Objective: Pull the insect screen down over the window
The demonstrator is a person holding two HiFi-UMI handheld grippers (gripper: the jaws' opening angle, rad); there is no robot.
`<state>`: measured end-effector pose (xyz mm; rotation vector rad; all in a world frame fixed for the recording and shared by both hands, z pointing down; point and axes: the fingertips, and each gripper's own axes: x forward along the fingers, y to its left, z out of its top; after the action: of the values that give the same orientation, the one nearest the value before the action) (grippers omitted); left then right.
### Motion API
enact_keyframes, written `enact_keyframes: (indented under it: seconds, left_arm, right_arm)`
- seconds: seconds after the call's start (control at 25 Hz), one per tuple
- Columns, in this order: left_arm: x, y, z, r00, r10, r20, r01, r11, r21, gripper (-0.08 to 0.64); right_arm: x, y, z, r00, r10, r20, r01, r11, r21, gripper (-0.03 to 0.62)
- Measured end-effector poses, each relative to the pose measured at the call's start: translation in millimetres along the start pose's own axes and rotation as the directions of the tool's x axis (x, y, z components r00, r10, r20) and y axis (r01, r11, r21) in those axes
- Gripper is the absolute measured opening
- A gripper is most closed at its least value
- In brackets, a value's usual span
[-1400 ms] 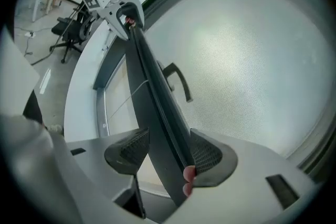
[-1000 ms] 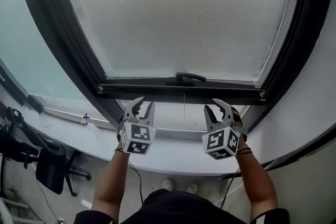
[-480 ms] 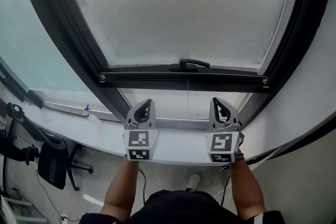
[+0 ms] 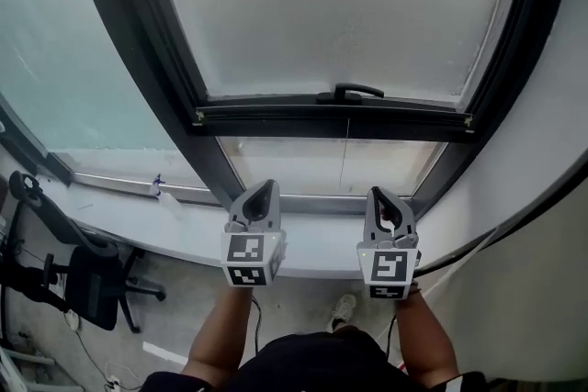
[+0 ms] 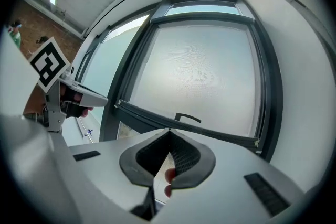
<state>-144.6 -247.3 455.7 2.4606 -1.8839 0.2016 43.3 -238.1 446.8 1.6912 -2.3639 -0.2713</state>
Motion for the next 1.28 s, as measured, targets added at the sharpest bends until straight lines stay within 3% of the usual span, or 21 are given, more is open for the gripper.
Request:
enact_keyframes:
  seconds: [0.44,0.8,1.28]
  left_arm:
    - [-85,11,-21,0.999,-0.036,-0.008,0.036,0.999,-0.003,0.003]
    - [-138,-4,-35,0.997,-0.072,-0.016,0.072,0.997,0.003,0.003]
    - [-193,-30,-50,0.999,-0.025,-0.036,0.025,1.0,-0.003,0.003]
  right_arm:
    - [-66,46,10,0.998,-0.066,-0.005,0.066,0.996,0.057,0.006]
    - [-114,77,12,0.997,-0.064,-0.032,0.067,0.991,0.112,0.006]
    - [-168,87,-3,0.999,-0.024,-0.041,0.028,0.996,0.09,0.006]
